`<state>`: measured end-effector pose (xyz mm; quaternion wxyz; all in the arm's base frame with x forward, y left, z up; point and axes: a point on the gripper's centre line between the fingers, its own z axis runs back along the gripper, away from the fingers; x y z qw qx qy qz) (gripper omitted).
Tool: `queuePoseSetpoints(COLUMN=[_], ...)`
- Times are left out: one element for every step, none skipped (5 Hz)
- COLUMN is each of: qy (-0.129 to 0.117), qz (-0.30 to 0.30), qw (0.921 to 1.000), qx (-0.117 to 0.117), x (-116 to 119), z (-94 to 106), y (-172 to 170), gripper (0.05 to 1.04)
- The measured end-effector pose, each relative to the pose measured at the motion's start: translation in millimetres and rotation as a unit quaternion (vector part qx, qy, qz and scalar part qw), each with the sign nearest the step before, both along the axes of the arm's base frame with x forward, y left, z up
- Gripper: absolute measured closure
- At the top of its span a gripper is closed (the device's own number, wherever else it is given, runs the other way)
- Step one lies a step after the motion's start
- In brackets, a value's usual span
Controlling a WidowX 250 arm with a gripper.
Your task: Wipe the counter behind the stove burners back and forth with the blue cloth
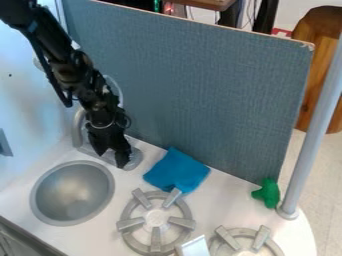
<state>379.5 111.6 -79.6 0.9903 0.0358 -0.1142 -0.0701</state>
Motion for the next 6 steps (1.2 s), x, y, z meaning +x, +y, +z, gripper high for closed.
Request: queuePoseSetpoints(qy=[-0.022,-0.019,-0.023,-0.022,-0.019,-0.010], qz=[-0.022,-0.037,-0.057,-0.061,-0.063,-0.065], qw=[0.9995,0.9989,0.9978,0.9974,0.9975,0.9975], qx=[-0.008,-0.021,-0.025,-0.029,-0.026,-0.025], x=[15,23,37,51,62,72], z=[4.7,-6.8,-7.7,-20.4,-35.5,-48.7], y=[-13,-26,-42,-53,-59,-66], gripper=[0.075,0.075,0.075,0.075,0.075,0.075])
